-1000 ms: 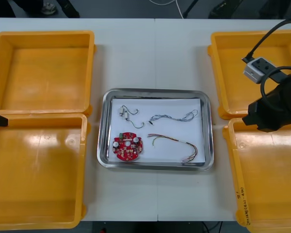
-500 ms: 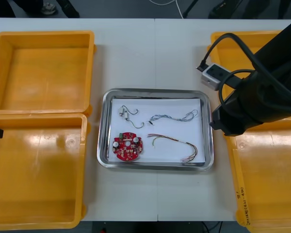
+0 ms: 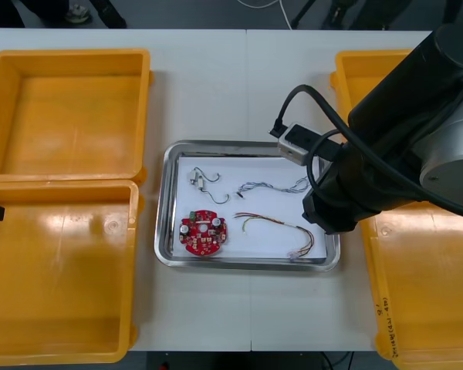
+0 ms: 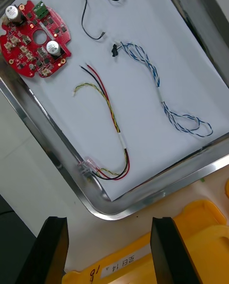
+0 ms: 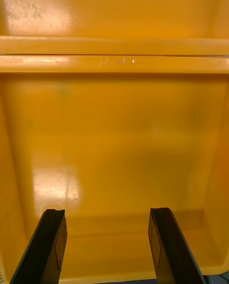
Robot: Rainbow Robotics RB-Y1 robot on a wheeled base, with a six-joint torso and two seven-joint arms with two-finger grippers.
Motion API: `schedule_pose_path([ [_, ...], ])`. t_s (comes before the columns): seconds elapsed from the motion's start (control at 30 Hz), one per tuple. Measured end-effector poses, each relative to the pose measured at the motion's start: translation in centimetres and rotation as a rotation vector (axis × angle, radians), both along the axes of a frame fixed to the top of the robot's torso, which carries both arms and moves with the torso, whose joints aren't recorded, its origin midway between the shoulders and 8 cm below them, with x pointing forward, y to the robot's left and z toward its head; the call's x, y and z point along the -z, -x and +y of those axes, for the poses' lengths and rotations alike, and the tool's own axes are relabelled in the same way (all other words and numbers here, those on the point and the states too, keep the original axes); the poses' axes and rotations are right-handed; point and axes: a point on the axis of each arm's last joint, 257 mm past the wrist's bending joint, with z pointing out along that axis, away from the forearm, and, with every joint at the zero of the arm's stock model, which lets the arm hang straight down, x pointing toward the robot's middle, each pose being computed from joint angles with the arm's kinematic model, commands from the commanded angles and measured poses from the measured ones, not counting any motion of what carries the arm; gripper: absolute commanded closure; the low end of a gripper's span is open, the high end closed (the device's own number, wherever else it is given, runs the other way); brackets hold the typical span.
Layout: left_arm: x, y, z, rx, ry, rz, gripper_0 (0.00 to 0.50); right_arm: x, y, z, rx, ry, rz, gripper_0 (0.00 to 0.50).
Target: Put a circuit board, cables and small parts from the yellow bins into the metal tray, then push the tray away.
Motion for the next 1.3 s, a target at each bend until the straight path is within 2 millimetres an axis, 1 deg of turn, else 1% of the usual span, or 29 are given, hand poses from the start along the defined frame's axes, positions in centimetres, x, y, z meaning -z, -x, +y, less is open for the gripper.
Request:
schedule_pose_path([
  [0.2, 0.0, 0.0, 0.0, 0.0, 0.0, 0.0, 0.0, 0.4, 0.6, 1.4, -0.126, 0.065, -0.029, 0.0],
  [0.33, 0.0, 0.0, 0.0, 0.0, 0.0, 0.0, 0.0, 0.8, 0.5, 3.0, -0.315, 0.155, -0.095, 0.0],
  [0.43, 0.0, 0.0, 0.0, 0.0, 0.0, 0.001, 0.0, 1.2, 0.7, 4.3, -0.398, 0.177, -0.104, 0.0],
  [0.53, 0.1, 0.1, 0.0, 0.0, 0.0, 0.002, 0.0, 1.6, 0.3, 5.4, -0.45, 0.185, -0.098, 0.0],
  [0.67, 0.1, 0.1, 0.0, 0.0, 0.0, 0.002, 0.0, 2.0, -0.5, 6.5, -0.576, 0.227, -0.121, 0.0],
  [0.83, 0.1, 0.1, 0.0, 0.0, 0.0, 0.002, 0.0, 2.9, -1.3, 7.3, -0.582, 0.266, -0.153, 0.0],
  [0.97, 0.1, 0.1, 0.0, 0.0, 0.0, 0.002, 0.0, 4.3, -1.1, 7.6, -0.601, 0.313, -0.169, 0.0],
  [1.2, 0.1, 0.1, 0.0, 0.001, 0.0, 0.002, 0.0, 7.1, -0.8, 7.2, -0.59, 0.347, -0.102, 0.0],
  [1.3, 0.1, 0.1, 0.0, 0.001, 0.0, 0.002, 0.0, 8.0, -0.7, 7.5, -0.588, 0.337, -0.09, 0.0],
])
